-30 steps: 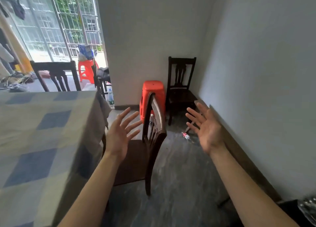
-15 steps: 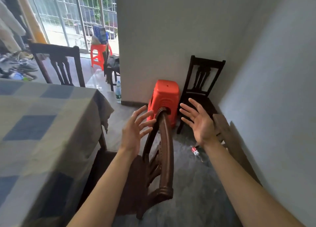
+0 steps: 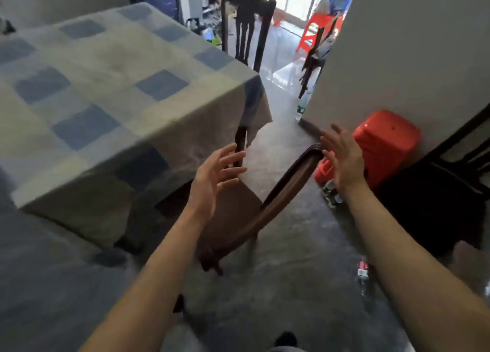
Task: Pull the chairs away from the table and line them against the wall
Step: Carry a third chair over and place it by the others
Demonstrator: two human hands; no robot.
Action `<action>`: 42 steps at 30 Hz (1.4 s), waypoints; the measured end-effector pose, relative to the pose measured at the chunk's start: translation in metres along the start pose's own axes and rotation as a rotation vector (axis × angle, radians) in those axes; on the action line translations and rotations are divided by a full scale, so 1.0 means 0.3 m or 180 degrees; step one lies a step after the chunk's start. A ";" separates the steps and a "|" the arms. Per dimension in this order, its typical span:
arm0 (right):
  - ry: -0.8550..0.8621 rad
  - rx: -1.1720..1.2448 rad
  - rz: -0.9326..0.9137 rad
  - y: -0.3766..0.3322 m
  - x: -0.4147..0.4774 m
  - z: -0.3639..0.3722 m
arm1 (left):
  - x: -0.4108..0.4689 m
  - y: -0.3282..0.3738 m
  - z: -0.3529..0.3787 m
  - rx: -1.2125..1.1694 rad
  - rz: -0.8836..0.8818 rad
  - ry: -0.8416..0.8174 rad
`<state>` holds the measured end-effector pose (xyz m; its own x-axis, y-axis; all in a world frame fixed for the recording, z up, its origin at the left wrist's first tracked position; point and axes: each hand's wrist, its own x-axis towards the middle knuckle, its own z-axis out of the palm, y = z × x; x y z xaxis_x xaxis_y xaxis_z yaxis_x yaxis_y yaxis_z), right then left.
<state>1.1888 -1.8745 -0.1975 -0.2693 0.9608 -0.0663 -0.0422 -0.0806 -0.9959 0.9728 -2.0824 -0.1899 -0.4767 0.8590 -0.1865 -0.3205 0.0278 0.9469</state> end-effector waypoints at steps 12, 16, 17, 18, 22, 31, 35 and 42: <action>-0.0471 -0.0603 -0.0460 0.197 0.284 -0.041 | -0.354 -0.282 -0.047 0.0370 0.0538 0.1225; -0.0763 -0.0490 -0.0506 0.238 0.295 -0.042 | -0.331 -0.318 -0.025 0.0336 0.0837 0.1501; -0.0793 -0.0424 -0.0478 0.241 0.304 -0.045 | -0.330 -0.325 -0.028 0.0348 0.0858 0.1530; -0.0829 -0.0350 -0.0415 0.246 0.314 -0.049 | -0.330 -0.333 -0.027 0.0370 0.0838 0.1549; -0.1185 -0.0184 -0.0138 0.253 0.345 -0.071 | -0.331 -0.374 -0.017 0.0430 0.0895 0.1833; -0.2044 0.0030 0.0494 0.294 0.411 -0.073 | -0.293 -0.502 -0.007 0.0257 0.1218 0.2794; -0.1905 0.0460 0.0607 0.299 0.402 -0.052 | -0.269 -0.497 0.001 0.0061 0.1325 0.3151; -0.2122 0.0509 0.0583 0.220 0.370 0.003 | -0.349 -0.422 0.023 0.0039 0.1558 0.3375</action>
<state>1.1552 -1.7733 -0.2704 -0.8150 0.5650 -0.1288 -0.0669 -0.3124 -0.9476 1.0689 -2.1723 -0.2886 -0.9938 -0.0777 0.0793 0.0921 -0.1784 0.9796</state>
